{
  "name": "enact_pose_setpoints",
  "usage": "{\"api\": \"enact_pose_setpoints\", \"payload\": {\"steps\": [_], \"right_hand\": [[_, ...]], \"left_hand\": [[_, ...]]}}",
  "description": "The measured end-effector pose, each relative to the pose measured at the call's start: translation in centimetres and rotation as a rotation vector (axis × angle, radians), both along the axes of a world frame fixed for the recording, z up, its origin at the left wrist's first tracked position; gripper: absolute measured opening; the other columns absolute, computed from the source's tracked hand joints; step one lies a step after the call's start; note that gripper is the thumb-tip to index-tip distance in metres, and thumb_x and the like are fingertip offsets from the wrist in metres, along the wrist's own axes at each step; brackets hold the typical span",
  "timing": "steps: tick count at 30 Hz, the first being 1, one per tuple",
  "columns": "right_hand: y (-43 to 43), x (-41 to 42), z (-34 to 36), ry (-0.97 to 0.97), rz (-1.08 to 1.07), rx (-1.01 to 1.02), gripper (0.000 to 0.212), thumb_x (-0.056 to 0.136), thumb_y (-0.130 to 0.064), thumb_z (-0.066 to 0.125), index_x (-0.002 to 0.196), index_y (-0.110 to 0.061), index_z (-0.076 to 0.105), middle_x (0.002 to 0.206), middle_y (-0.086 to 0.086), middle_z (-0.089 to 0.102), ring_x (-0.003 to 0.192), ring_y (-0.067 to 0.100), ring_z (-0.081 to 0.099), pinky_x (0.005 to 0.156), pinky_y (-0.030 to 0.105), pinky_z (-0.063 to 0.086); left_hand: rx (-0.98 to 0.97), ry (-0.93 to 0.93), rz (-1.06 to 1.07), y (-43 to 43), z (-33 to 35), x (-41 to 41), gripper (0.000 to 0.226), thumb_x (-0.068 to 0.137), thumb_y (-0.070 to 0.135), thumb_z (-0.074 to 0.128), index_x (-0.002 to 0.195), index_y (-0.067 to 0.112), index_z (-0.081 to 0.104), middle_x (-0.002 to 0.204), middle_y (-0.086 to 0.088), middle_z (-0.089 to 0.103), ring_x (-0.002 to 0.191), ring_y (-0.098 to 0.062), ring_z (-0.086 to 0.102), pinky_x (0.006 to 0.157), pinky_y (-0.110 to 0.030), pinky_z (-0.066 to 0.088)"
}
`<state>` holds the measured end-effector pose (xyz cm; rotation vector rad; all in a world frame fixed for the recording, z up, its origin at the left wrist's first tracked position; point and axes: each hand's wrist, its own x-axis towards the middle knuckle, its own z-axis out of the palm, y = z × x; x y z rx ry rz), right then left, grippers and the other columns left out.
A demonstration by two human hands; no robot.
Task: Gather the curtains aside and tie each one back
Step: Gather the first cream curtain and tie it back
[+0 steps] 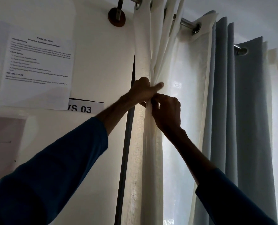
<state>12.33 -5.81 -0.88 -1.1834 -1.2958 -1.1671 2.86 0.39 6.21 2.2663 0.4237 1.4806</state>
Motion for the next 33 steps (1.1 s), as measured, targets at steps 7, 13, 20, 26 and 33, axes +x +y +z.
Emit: {"api": "enact_pose_setpoints", "payload": {"steps": [7,13,20,26,33], "right_hand": [[-2.0,2.8,0.1,-0.016,0.195,0.028,0.014,0.094,-0.018,0.07,0.103,-0.016,0.08,0.105,-0.005,0.078,0.085,0.008,0.074,0.067,0.023,0.062],[-3.8,10.3,2.0,0.538,-0.153,0.111,0.07,0.09,-0.03,0.074,0.146,-0.003,0.042,0.149,0.017,0.046,0.141,0.034,0.039,0.117,0.043,0.032],[-3.7,12.0,2.4,0.558,-0.222,0.164,0.048,0.094,-0.026,0.07,0.133,-0.003,0.056,0.13,0.017,0.064,0.12,0.031,0.06,0.102,0.038,0.046],[-3.0,10.3,3.1,0.426,-0.143,0.192,0.017,0.093,-0.014,0.068,0.105,-0.004,0.076,0.098,0.014,0.076,0.091,0.026,0.071,0.086,0.026,0.05],[-0.6,3.2,4.0,0.307,-0.01,0.075,0.017,0.081,-0.009,0.063,0.079,0.006,0.068,0.077,0.029,0.065,0.08,0.042,0.06,0.071,0.042,0.049]], "left_hand": [[0.142,0.03,0.18,0.2,0.2,0.1,0.022,0.09,0.018,0.067,0.086,0.006,0.048,0.078,-0.005,0.05,0.088,-0.033,0.065,0.077,-0.05,0.06],[0.164,0.028,0.215,0.8,0.2,-0.6,0.037,0.094,0.026,0.065,0.07,0.014,0.04,0.073,0.001,0.044,0.078,-0.029,0.059,0.066,-0.036,0.056],[0.235,0.032,0.262,1.4,0.6,-0.7,0.042,0.095,0.029,0.063,0.068,0.016,0.034,0.072,0.003,0.041,0.06,-0.011,0.044,0.051,-0.023,0.04],[0.269,0.036,0.274,1.9,0.5,-0.8,0.046,0.095,0.026,0.063,0.064,0.014,0.031,0.064,0.001,0.04,0.055,-0.01,0.042,0.045,-0.02,0.032],[0.283,0.028,0.274,2.2,0.1,-0.8,0.047,0.097,0.026,0.06,0.061,0.011,0.033,0.063,0.0,0.04,0.072,-0.024,0.05,0.067,-0.029,0.037]]}}
